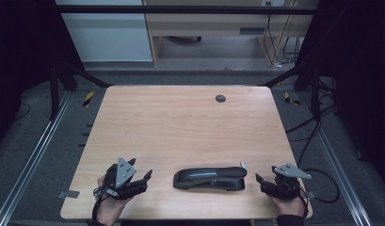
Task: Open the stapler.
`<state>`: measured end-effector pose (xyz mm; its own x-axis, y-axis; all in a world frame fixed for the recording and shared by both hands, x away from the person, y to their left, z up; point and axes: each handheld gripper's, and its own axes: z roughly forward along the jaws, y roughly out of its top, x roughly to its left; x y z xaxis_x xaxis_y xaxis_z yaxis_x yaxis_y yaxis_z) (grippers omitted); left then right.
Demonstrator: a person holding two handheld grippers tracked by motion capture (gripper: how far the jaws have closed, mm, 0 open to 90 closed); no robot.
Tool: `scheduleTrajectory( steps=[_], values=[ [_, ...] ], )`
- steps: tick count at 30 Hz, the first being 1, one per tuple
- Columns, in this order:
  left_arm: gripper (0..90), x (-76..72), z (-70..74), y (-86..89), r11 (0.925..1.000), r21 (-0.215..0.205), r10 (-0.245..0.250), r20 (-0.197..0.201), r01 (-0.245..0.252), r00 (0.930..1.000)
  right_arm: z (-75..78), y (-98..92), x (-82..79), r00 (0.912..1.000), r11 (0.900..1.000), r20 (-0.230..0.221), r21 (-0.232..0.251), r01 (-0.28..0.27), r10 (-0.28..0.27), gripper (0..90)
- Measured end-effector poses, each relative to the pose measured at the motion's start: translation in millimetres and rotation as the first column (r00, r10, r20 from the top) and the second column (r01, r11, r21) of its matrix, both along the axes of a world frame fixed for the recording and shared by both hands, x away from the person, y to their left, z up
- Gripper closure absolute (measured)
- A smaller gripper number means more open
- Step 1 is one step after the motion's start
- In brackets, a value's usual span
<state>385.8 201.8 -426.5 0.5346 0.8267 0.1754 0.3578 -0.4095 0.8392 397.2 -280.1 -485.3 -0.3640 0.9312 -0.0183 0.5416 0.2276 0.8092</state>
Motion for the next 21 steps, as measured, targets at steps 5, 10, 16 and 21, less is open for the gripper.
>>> scheduleTrajectory(
  steps=[5,10,16,21],
  values=[
    [31.1,0.5,8.7,-10.5,0.9989,0.032,-0.036,0.019,0.035,0.9992,-0.3,0.2,0.4,1.0,1.0,0.004,-0.003,0.002,-0.002,29.0],
    [31.4,1.7,16.8,-21.9,0.9968,0.05,-0.064,0.032,0.063,0.9974,0.6,0.7,-0.1,0.9999,1.0,0.01,-0.004,0.01,-0.01,29.9],
    [31.6,2.3,22.5,-34.6,0.9934,0.068,-0.095,0.038,0.092,0.9948,0.7,0.2,0.5,0.9998,1.0,0.008,-0.01,0.021,-0.021,31.5],
    [31.7,4.8,27.5,-45.3,0.9896,0.095,-0.113,0.045,0.108,0.9926,1.2,-0.3,0.7,0.9996,1.0,0.013,-0.009,0.027,-0.027,32.1]
  ],
)
